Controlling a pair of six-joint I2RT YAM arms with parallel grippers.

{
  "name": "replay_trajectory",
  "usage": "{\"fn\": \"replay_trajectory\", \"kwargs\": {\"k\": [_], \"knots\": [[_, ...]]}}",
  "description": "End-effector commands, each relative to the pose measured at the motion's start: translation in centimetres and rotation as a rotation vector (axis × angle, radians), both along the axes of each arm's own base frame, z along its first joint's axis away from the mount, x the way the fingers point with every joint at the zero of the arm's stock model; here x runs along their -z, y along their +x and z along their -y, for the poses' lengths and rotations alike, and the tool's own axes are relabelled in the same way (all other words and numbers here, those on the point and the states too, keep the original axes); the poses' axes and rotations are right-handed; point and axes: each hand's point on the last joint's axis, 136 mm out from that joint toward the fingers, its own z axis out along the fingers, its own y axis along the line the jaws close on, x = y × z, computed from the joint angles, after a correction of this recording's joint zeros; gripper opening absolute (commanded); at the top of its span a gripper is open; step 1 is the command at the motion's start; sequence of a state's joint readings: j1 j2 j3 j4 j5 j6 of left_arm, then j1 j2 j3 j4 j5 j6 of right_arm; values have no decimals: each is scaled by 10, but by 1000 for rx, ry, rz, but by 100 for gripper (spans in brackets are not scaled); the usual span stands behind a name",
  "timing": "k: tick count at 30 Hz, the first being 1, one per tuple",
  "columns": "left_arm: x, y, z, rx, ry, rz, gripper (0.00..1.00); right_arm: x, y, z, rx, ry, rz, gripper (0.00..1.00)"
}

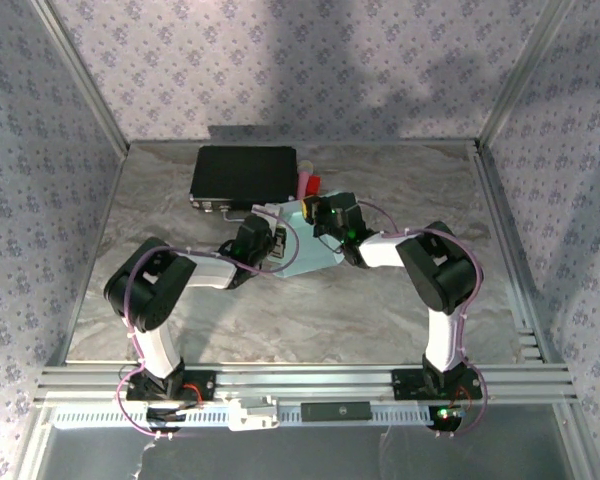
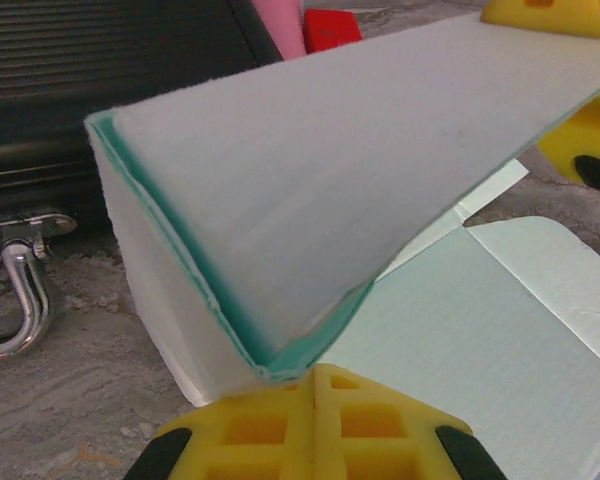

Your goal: Fold the paper box

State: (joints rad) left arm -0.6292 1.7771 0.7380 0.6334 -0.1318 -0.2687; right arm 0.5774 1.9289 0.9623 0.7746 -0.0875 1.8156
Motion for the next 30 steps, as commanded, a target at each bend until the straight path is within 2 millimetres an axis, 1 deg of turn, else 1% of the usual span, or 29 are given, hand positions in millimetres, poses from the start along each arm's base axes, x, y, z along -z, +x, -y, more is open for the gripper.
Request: {"fn": "replay_trajectory", "kwargs": {"k": [1, 4, 8, 12, 14, 17, 20, 25, 27, 30], "knots": [[-27, 29, -8, -110, -63, 104, 0, 49, -30, -22, -89, -1, -176, 0], [-28, 29, -8, -127, -61, 114, 0, 45, -24, -22, -67, 21, -152, 0], [-33, 24, -7, -123, -62, 121, 0, 33, -16, -17, -52, 19, -105, 11], [-34, 19, -10, -118, -46, 92, 0, 22, -9, -10, -65, -19, -66, 26], [-34, 17, -9, -110, -47, 74, 0, 14, -4, -11, -82, -28, -28, 30], [-31, 16, -7, -98, -42, 41, 0, 9, -1, -12, -99, -52, -1, 31], [-28, 17, -10, -122, -31, 21, 0, 14, -5, -12, -99, -59, -9, 31], [-23, 20, -16, -181, -30, 3, 0, 16, -9, -13, -85, -55, 5, 32], [-19, 21, -20, -214, -16, -4, 0, 13, -9, -11, -72, -56, 21, 35], [-15, 21, -23, -254, 18, -9, 0, 1, -8, -4, -48, -74, 59, 41]]}}
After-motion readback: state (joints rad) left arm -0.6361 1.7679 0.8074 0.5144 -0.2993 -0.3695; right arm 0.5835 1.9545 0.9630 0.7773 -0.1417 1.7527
